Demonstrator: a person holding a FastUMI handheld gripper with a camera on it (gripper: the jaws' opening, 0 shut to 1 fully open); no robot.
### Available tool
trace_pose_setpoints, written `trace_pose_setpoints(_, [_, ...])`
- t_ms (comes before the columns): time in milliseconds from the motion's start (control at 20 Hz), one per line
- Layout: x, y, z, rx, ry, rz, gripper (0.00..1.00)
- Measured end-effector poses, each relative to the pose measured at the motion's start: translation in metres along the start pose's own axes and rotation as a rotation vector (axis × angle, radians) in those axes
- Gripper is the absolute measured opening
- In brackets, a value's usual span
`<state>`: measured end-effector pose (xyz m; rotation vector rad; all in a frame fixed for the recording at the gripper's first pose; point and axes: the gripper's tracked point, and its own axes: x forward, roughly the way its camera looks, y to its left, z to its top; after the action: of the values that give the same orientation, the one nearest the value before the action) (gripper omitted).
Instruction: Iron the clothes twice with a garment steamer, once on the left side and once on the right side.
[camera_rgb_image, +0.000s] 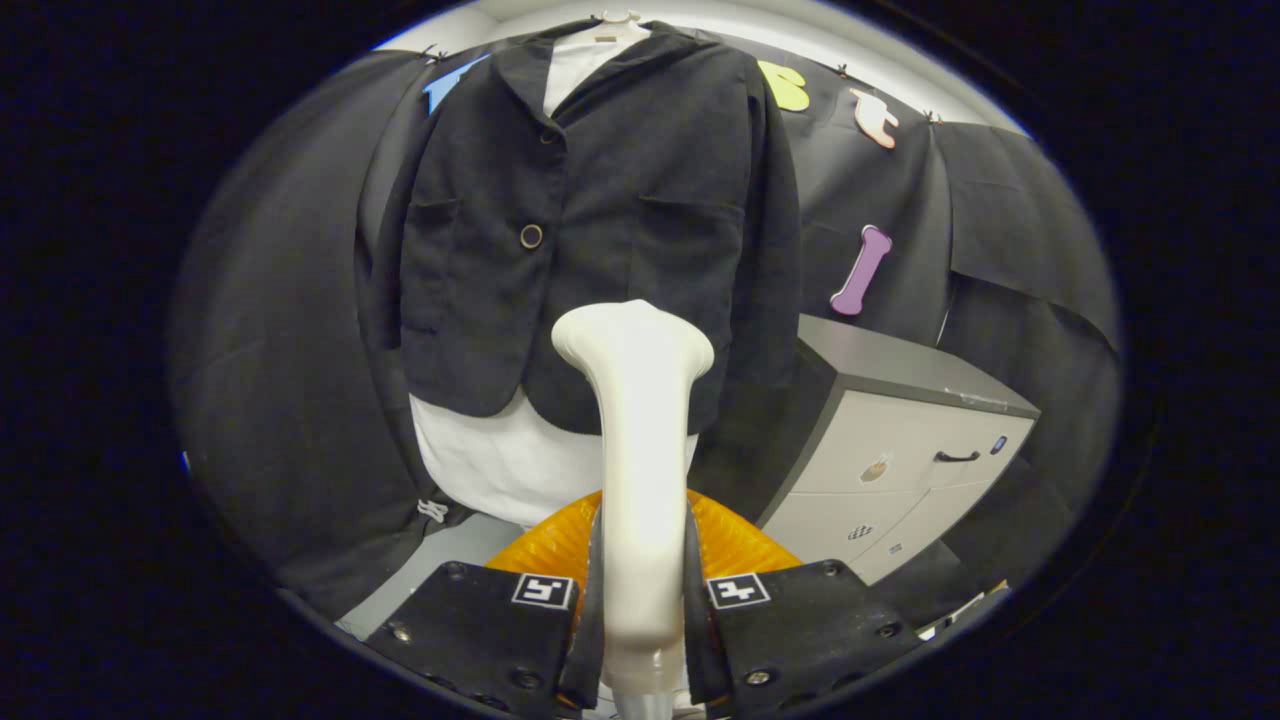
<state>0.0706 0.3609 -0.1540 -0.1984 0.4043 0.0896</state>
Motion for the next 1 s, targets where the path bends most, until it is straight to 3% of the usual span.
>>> trace_pose_setpoints(600, [0.014, 0.013, -0.055, -0.014, 0.132, 0.018, 0.36])
trace_pose_setpoints(800, [0.006, 0.01, -0.031, 0.001, 0.086, 0.012, 0.35])
trace_pose_setpoints(1000, [-0.031, 0.017, 0.041, 0.027, -0.081, 0.035, 0.35])
